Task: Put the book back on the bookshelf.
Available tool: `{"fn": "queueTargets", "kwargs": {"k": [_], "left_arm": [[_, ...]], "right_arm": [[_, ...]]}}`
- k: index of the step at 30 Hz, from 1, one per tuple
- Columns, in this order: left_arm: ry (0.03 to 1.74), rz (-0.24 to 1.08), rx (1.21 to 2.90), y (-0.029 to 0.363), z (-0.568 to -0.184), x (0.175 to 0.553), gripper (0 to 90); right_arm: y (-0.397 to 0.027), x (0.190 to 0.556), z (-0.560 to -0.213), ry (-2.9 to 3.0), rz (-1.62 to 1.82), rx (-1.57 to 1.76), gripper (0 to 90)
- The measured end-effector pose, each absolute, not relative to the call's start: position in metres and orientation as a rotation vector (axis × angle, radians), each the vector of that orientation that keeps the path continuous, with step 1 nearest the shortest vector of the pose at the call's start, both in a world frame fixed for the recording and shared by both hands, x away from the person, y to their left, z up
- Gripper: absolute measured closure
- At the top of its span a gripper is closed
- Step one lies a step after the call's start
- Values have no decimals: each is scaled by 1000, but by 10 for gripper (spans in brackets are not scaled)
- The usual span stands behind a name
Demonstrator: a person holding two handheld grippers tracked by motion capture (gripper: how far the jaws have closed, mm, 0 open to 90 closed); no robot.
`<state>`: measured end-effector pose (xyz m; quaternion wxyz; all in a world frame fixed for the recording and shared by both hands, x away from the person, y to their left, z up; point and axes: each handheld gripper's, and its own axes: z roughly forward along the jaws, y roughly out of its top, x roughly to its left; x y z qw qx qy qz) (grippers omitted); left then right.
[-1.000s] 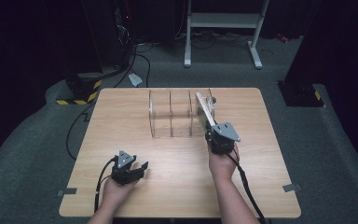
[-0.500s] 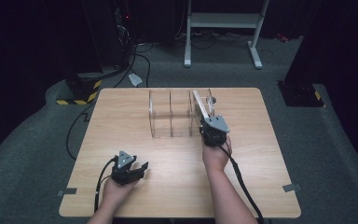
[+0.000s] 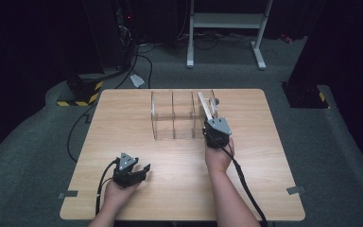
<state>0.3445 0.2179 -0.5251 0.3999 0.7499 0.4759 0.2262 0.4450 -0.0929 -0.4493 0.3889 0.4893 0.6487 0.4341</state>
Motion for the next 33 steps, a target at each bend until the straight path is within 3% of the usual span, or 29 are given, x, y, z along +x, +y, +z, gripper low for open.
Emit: {"fn": "queueTargets", "kwargs": {"k": [22, 33], "left_arm": [[1200, 580, 1904, 217, -525, 344, 397], [1202, 578, 1904, 217, -525, 344, 398]], "right_arm": [[-102, 430, -462, 1646, 1098, 1286, 737], [-105, 429, -465, 1656, 1094, 1302, 685]]}}
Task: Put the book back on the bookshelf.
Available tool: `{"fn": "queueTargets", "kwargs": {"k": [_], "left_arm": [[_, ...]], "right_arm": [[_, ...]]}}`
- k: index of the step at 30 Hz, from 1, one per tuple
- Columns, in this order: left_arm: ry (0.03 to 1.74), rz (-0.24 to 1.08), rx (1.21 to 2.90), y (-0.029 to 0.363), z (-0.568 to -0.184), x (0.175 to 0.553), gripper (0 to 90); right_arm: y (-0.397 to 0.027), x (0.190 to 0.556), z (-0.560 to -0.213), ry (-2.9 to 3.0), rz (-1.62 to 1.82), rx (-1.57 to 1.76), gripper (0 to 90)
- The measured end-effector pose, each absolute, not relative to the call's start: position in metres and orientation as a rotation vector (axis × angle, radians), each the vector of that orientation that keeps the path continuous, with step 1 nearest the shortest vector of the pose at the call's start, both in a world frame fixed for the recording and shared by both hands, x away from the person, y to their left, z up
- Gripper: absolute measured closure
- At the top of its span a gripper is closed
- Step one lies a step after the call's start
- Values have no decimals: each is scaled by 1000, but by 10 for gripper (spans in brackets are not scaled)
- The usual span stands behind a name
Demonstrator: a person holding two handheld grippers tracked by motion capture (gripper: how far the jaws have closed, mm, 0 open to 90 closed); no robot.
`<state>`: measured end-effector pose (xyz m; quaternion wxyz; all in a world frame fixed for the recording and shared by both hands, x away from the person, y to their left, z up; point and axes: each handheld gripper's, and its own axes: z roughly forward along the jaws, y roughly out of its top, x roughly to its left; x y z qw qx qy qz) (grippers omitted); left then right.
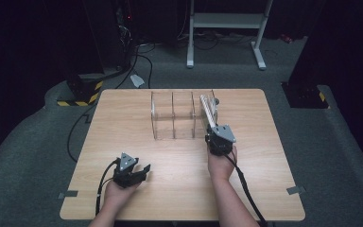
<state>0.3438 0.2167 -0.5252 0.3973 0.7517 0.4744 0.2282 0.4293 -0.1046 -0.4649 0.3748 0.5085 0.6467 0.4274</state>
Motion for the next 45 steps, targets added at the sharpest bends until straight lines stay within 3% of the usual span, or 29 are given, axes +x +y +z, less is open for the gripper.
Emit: {"fn": "queueTargets", "kwargs": {"k": [17, 33, 45], "left_arm": [[1192, 572, 1915, 217, -525, 344, 401], [1187, 571, 1919, 216, -525, 344, 401], [1185, 574, 1923, 216, -525, 344, 401]], "right_arm": [[-112, 417, -479, 1731, 1079, 1301, 580], [-112, 409, -495, 1710, 1026, 1354, 738], [-103, 413, -497, 1654, 1016, 1397, 744]]}}
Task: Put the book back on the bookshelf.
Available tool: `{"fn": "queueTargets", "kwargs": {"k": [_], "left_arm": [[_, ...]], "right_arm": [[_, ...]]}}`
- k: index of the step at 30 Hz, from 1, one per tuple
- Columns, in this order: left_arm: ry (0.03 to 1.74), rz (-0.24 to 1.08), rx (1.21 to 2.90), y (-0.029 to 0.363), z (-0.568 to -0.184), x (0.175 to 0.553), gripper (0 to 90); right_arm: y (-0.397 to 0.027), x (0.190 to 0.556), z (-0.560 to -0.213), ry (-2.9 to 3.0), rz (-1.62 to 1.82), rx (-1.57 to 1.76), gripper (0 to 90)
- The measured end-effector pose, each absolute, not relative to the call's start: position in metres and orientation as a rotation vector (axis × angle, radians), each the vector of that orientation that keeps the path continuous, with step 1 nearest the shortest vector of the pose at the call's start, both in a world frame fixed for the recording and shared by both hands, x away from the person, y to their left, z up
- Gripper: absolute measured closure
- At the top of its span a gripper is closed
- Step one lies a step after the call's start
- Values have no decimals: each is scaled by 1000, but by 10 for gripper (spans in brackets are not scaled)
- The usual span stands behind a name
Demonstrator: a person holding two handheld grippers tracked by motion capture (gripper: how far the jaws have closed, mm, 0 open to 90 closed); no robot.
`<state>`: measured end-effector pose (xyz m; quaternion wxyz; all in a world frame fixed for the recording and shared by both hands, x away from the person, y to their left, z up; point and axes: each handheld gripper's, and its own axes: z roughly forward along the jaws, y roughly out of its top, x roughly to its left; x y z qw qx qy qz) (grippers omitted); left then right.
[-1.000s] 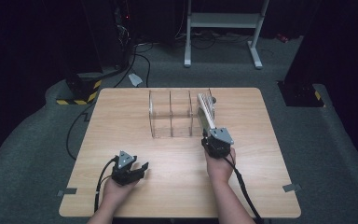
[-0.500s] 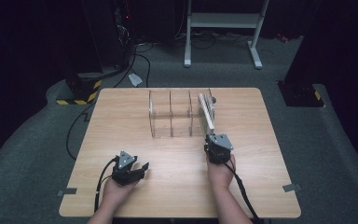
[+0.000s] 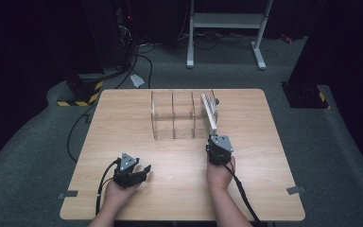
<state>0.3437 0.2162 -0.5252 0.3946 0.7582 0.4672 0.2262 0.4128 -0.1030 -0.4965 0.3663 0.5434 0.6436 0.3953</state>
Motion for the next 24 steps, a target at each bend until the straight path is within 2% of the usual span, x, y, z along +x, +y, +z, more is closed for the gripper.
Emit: {"fn": "queueTargets", "kwargs": {"k": [12, 20, 24], "left_arm": [[1182, 571, 1925, 216, -525, 343, 402], [1183, 571, 1925, 216, -525, 343, 403], [1180, 568, 1927, 216, -525, 343, 399]], "right_arm": [[-100, 418, -493, 1640, 1024, 1426, 734], [-106, 414, -487, 1687, 1068, 1410, 599], [-108, 407, -489, 1729, 1073, 1396, 560]]}}
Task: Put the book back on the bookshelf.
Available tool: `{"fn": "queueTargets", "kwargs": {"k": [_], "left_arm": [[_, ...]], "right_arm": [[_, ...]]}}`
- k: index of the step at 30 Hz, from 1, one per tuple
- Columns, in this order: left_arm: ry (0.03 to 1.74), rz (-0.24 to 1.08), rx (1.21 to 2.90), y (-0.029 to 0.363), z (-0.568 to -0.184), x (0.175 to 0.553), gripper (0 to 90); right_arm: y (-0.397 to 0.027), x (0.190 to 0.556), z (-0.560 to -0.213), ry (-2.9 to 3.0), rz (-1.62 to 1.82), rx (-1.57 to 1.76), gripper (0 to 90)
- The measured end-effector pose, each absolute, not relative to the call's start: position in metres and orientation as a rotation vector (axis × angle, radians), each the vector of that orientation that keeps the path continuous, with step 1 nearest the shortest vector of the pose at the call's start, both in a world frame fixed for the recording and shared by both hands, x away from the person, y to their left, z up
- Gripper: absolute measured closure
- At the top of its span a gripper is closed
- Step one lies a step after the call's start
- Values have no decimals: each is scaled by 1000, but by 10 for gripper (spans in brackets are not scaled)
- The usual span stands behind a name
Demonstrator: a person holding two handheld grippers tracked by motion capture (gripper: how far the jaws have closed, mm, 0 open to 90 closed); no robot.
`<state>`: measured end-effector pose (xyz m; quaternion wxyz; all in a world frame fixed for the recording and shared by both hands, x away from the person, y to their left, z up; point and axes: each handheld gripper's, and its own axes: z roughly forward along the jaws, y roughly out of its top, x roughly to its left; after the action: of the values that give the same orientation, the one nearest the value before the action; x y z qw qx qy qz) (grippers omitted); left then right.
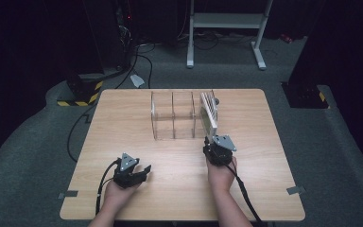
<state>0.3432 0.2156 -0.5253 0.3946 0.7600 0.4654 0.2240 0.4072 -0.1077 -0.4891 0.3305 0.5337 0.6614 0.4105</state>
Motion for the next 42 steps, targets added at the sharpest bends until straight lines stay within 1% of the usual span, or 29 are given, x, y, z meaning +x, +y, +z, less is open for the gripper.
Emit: {"fn": "queueTargets", "kwargs": {"k": [3, 5, 7, 9, 11, 28, 42], "left_arm": [[1180, 571, 1930, 215, -525, 343, 398], [1182, 565, 1929, 216, -525, 343, 398], [1185, 564, 1929, 216, -525, 343, 398], [1186, 565, 1929, 216, -525, 343, 398], [1186, 568, 1929, 215, -525, 343, 398], [1185, 565, 1931, 216, -525, 343, 397], [1188, 564, 1933, 216, -525, 343, 398]], "right_arm": [[-110, 403, -492, 1751, 1072, 1392, 578], [-113, 398, -494, 1756, 1072, 1368, 626], [-116, 394, -498, 1773, 1070, 1360, 713], [-118, 393, -500, 1800, 1081, 1350, 754], [-119, 394, -502, 1823, 1069, 1341, 774], [-113, 411, -498, 1828, 1057, 1329, 734], [-113, 414, -497, 1830, 1066, 1324, 701]]}}
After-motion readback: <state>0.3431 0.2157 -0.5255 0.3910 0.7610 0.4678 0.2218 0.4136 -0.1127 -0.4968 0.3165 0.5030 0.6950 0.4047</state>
